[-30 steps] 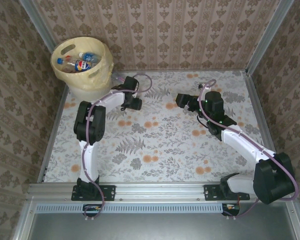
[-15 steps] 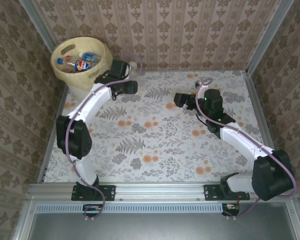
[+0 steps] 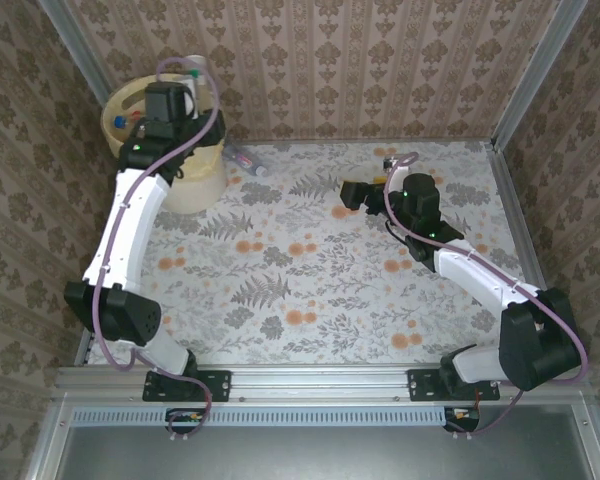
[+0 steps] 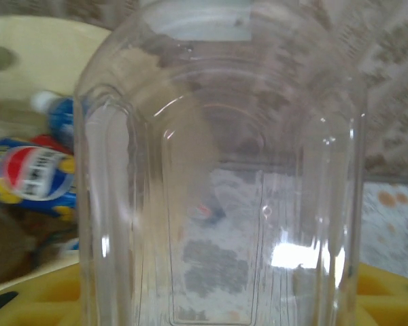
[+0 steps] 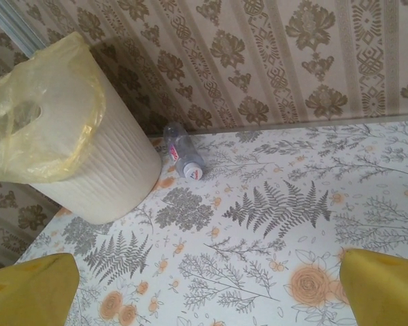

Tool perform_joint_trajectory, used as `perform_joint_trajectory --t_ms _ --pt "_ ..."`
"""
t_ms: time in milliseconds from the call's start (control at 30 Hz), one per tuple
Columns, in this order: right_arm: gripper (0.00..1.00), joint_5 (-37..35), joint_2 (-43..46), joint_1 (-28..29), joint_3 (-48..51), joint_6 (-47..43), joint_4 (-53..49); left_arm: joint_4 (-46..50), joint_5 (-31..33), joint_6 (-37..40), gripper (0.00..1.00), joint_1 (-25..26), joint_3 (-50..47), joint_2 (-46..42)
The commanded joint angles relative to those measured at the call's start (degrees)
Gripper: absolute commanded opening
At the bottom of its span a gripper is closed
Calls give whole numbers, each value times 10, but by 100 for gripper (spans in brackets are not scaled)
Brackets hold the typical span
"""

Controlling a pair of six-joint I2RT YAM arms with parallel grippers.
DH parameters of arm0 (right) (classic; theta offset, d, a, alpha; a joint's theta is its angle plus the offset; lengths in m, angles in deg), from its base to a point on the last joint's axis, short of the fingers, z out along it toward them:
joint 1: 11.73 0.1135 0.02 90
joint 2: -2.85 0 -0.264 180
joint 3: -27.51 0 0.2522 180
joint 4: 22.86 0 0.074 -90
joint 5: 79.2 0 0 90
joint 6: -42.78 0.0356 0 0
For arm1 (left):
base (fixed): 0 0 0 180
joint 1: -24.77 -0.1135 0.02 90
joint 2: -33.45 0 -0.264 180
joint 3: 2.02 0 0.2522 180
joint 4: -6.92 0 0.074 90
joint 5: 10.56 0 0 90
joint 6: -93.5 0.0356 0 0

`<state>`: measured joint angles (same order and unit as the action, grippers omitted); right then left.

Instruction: Put the plastic bottles in the bin

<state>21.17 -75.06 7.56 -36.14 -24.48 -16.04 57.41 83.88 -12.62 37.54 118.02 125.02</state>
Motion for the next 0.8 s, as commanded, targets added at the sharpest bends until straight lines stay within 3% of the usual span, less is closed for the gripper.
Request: perform_joint_trajectory --t_ms 0,267,433,567,633,700,767 --pt "100 12 -12 5 -19 8 24 -16 51 -21 53 -26 15 -16" --pt "100 13 -14 10 -12 8 20 -20 100 -14 54 -76 75 35" --pt "100 20 -2 10 -10 -10 -5 90 55 -18 58 -108 182 112" --pt "100 22 2 13 -11 -21 -20 119 20 -25 62 -123 216 148" --pt "100 22 1 13 -14 -24 -27 138 5 -20 67 -124 250 167" --pt "100 21 1 14 -17 -26 -32 149 -14 -14 86 -123 277 181" --pt "100 19 2 15 -16 -26 -33 153 -36 -8 90 -123 293 188"
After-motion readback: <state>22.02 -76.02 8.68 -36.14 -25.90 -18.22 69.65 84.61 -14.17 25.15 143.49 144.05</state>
